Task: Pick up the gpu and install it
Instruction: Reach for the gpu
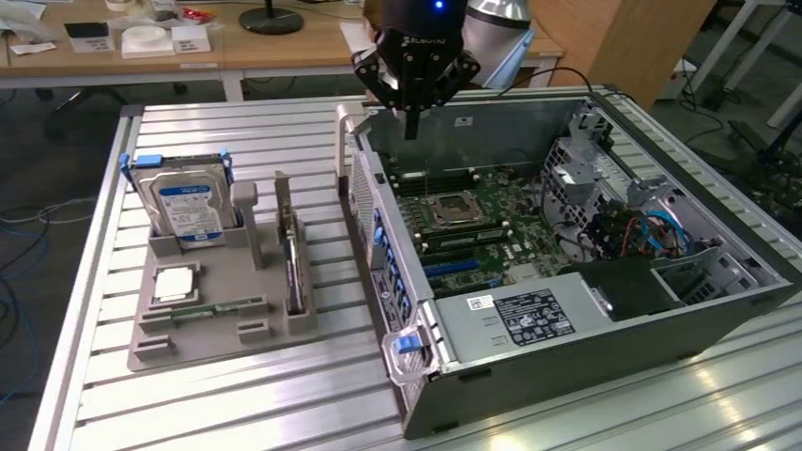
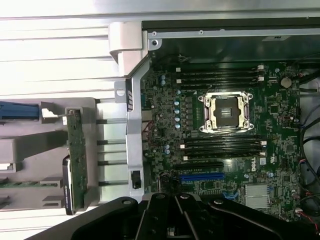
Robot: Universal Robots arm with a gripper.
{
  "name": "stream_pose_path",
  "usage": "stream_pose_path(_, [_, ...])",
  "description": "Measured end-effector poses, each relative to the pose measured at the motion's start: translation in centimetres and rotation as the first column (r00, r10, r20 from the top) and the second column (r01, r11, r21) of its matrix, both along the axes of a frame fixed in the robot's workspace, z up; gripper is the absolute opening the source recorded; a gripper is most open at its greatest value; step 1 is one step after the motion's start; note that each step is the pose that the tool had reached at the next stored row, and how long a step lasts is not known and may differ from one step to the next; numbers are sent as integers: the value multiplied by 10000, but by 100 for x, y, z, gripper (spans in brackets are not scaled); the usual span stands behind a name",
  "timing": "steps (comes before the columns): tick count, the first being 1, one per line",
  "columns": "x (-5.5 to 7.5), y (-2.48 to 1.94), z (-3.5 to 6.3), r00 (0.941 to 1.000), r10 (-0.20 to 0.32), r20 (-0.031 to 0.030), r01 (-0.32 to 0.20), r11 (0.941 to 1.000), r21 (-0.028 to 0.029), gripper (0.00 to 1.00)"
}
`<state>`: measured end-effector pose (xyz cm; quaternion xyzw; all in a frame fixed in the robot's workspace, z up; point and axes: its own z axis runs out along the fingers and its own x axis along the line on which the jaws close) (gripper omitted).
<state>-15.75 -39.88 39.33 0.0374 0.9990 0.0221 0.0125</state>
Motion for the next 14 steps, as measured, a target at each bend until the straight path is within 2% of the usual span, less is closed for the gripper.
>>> stream_pose_path(14, [-56,0,0,10000,0,0,0,10000,0,11])
